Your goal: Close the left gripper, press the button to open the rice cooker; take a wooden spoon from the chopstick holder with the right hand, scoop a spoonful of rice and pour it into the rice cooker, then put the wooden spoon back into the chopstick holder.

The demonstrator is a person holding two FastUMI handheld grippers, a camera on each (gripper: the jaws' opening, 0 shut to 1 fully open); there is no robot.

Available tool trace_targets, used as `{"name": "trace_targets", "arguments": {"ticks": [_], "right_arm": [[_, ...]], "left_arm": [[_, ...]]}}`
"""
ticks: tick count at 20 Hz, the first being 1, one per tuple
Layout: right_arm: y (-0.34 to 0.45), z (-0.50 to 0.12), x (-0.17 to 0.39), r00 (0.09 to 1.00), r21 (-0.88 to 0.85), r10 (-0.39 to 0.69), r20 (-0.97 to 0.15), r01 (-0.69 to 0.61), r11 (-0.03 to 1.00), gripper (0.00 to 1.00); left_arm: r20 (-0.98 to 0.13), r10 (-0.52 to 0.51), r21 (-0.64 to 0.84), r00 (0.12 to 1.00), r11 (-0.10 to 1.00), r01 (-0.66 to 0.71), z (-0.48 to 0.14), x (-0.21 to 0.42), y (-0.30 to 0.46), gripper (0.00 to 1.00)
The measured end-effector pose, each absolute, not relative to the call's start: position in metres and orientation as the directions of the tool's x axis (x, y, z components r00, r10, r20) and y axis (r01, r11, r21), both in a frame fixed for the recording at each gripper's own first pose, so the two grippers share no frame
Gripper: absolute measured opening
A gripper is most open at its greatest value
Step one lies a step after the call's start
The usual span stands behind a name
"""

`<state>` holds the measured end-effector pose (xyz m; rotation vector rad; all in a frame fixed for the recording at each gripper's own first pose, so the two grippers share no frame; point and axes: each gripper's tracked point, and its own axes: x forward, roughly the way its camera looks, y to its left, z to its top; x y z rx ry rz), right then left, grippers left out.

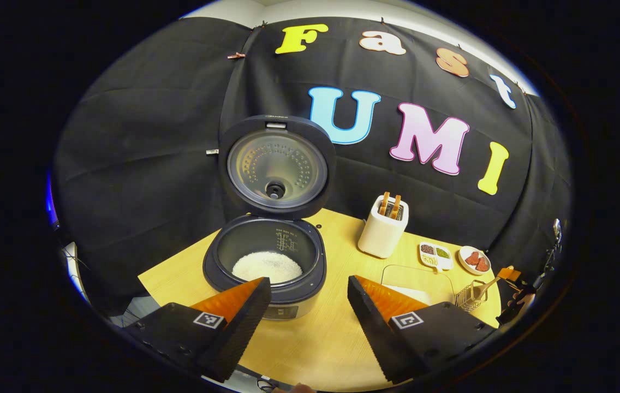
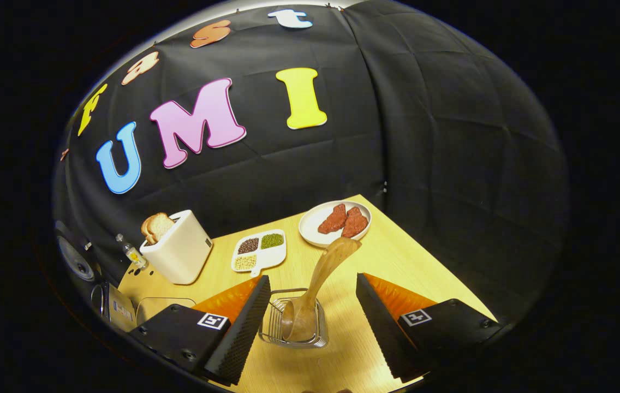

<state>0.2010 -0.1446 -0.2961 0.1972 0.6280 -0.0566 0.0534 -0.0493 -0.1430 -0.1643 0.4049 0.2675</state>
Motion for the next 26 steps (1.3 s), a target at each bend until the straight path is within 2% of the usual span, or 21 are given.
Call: {"name": "trace_targets", "arguments": {"ticks": [7, 10, 11, 13, 14, 16, 17, 18, 20, 23, 26], "right_arm": [[-0.143, -0.34, 0.237, 0.76, 0.288, 0.031, -0.649, 0.207, 0.935, 0.99], [-0.139, -0.347, 0.248, 0.752, 0.345, 0.049, -0.658, 0.242, 0.907, 0.93], [-0.139, -0.348, 0.249, 0.747, 0.356, 0.048, -0.663, 0.258, 0.898, 0.69], [-0.137, -0.348, 0.252, 0.737, 0.379, 0.063, -0.673, 0.271, 0.885, 0.52], [-0.138, -0.345, 0.249, 0.732, 0.382, 0.065, -0.679, 0.275, 0.882, 0.52], [-0.144, -0.346, 0.251, 0.728, 0.35, 0.026, -0.685, 0.297, 0.888, 0.34], [-0.142, -0.348, 0.251, 0.72, 0.363, 0.052, -0.692, 0.285, 0.887, 0.24], [-0.134, -0.344, 0.246, 0.72, 0.379, 0.075, -0.689, 0.271, 0.885, 0.18], [-0.138, -0.344, 0.236, 0.693, 0.357, 0.054, -0.719, 0.302, 0.884, 0.22], [-0.141, -0.345, 0.231, 0.658, 0.375, 0.049, -0.751, 0.365, 0.852, 0.2], [-0.139, -0.332, 0.23, 0.68, 0.354, 0.022, -0.733, 0.353, 0.866, 0.17]], "left_arm": [[-0.466, 0.225, -0.083, 0.856, 0.952, -0.296, -0.164, 0.041, -0.083, 0.95], [-0.499, 0.21, -0.106, 0.841, 0.948, -0.299, -0.179, 0.032, -0.1, 0.95], [-0.51, 0.203, -0.115, 0.836, 0.947, -0.301, -0.185, 0.028, -0.104, 0.95], [-0.527, 0.191, -0.134, 0.828, 0.944, -0.303, -0.193, 0.025, -0.112, 0.95], [-0.533, 0.183, -0.144, 0.826, 0.942, -0.302, -0.195, 0.025, -0.115, 0.95], [-0.538, 0.171, -0.159, 0.826, 0.941, -0.298, -0.198, 0.026, -0.12, 0.96], [-0.536, 0.166, -0.164, 0.828, 0.941, -0.295, -0.199, 0.027, -0.12, 0.95], [-0.532, 0.163, -0.168, 0.831, 0.942, -0.292, -0.197, 0.028, -0.12, 0.95], [-0.524, 0.154, -0.177, 0.838, 0.942, -0.284, -0.195, 0.029, -0.119, 0.96], [-0.52, 0.137, -0.192, 0.843, 0.943, -0.272, -0.197, 0.028, -0.115, 0.95], [-0.506, 0.12, -0.218, 0.854, 0.94, -0.261, -0.192, 0.023, -0.106, 0.96]]}}
